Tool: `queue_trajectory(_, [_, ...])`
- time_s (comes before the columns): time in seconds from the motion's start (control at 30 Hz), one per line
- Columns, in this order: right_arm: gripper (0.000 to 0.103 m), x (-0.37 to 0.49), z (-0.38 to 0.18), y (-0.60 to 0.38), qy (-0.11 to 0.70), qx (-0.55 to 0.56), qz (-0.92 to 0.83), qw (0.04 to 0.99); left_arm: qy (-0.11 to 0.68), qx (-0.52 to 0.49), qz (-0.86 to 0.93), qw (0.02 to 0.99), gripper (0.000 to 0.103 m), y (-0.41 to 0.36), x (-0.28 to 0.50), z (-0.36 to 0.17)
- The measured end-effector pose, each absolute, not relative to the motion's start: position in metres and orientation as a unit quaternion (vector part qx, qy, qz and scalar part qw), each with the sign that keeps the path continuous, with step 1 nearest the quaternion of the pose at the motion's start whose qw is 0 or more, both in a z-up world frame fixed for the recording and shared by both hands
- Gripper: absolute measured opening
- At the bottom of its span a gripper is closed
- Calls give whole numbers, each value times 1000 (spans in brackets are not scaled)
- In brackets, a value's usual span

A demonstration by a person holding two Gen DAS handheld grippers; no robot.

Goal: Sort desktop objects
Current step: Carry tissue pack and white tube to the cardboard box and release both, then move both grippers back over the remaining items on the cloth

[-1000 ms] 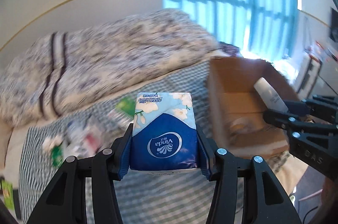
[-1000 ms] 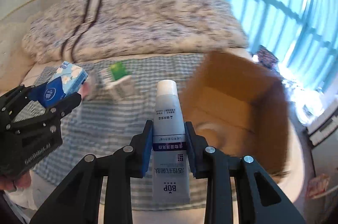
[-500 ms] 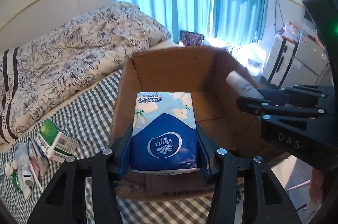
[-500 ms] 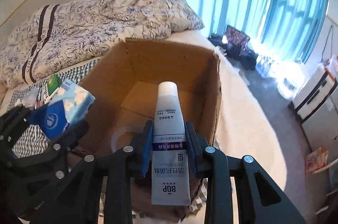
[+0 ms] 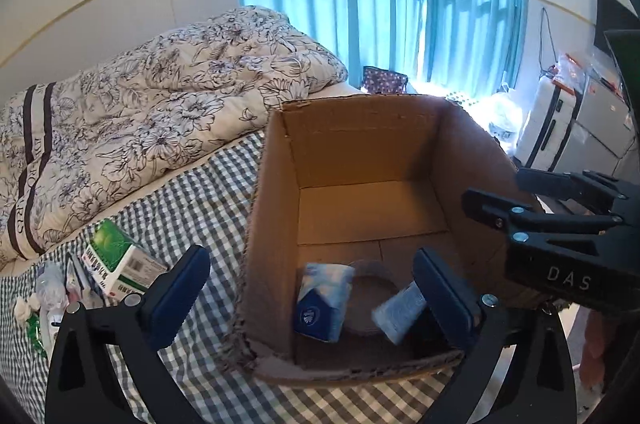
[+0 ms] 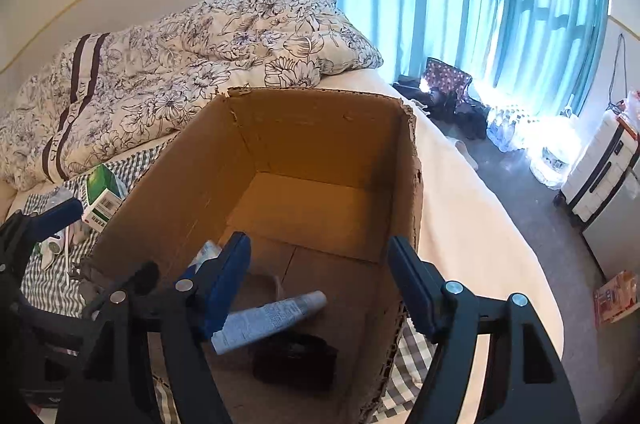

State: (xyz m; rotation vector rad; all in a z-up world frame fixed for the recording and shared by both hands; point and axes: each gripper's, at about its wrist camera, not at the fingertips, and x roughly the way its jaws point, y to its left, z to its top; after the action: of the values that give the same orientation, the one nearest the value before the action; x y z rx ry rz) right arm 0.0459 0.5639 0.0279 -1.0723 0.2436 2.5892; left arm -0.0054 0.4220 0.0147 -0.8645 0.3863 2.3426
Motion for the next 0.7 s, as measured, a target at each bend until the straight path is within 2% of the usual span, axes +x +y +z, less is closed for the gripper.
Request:
queue_trajectory(0.33, [71,69,58,532,81,-362,915,157,138,-316,905,251,103,358,10,53])
queue_trajectory(0.7, [71,100,116,426,54,-325,936,123,118,-283,935,180,103,218,39,121])
